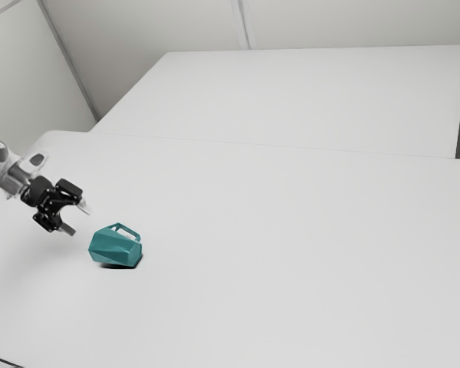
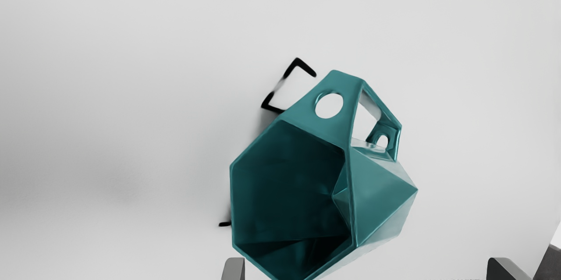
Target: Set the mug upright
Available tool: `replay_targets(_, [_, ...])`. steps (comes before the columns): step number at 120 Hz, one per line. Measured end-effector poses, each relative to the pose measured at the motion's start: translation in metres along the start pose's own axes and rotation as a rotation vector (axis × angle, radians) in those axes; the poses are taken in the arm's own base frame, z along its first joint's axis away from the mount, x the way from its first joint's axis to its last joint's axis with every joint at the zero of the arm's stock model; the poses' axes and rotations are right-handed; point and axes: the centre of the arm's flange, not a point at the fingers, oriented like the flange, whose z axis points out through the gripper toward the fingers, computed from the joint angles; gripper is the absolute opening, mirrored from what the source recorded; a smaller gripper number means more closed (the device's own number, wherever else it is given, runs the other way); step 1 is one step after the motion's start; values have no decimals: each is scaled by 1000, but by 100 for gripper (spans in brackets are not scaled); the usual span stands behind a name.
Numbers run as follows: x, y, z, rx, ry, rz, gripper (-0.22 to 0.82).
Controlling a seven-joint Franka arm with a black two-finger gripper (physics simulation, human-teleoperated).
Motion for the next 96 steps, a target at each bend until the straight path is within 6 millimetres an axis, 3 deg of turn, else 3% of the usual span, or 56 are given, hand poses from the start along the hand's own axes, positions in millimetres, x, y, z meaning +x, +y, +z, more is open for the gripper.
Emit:
replay_targets(16, [-1, 0, 22, -79, 49, 92, 60])
replay_targets(31, [-7, -12, 39, -120, 77, 141, 60])
replay_targets(58, [-12, -21, 53, -152, 119, 233, 60])
replay_targets(96, [-14, -8, 77, -191, 137, 342, 60])
